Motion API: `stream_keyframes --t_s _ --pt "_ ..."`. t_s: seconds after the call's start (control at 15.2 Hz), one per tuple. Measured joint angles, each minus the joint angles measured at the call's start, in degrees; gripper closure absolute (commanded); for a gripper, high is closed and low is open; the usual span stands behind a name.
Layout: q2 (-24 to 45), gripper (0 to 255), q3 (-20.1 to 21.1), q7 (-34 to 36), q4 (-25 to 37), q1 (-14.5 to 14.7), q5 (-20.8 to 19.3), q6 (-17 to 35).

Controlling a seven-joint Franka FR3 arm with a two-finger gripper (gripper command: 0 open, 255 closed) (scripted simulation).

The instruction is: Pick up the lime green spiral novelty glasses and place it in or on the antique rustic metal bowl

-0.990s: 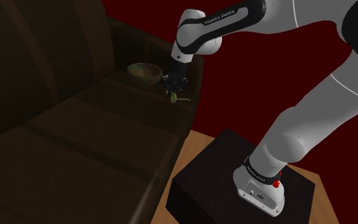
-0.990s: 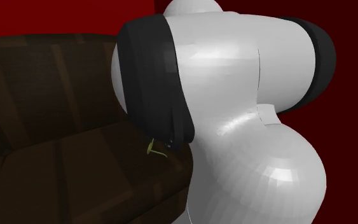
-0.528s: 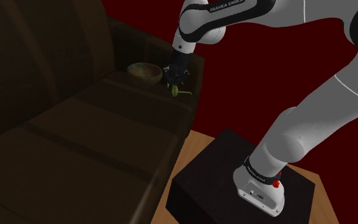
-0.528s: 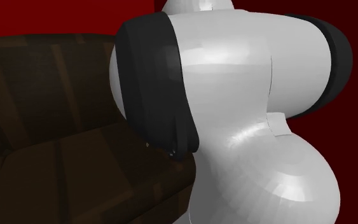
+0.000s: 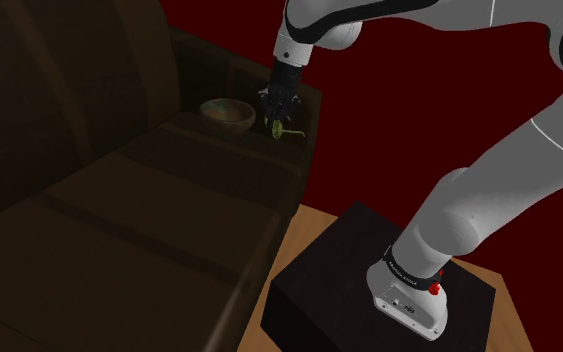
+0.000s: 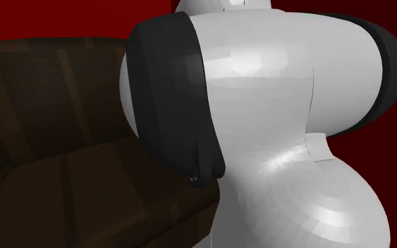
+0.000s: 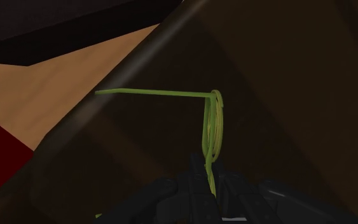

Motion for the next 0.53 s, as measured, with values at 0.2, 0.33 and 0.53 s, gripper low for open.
stream_keyframes --t_s 0.2,0.33,0.53 --pt "-0.5 255 -0.1 0.3 1.8 -0.1 -0.2 -2.3" --pt "-0.5 255 -0.2 0.5 3.4 -0.2 -0.3 -3.9" --pt "2.2 255 -0.1 0.8 6.7 -0.1 -0.5 -4.4"
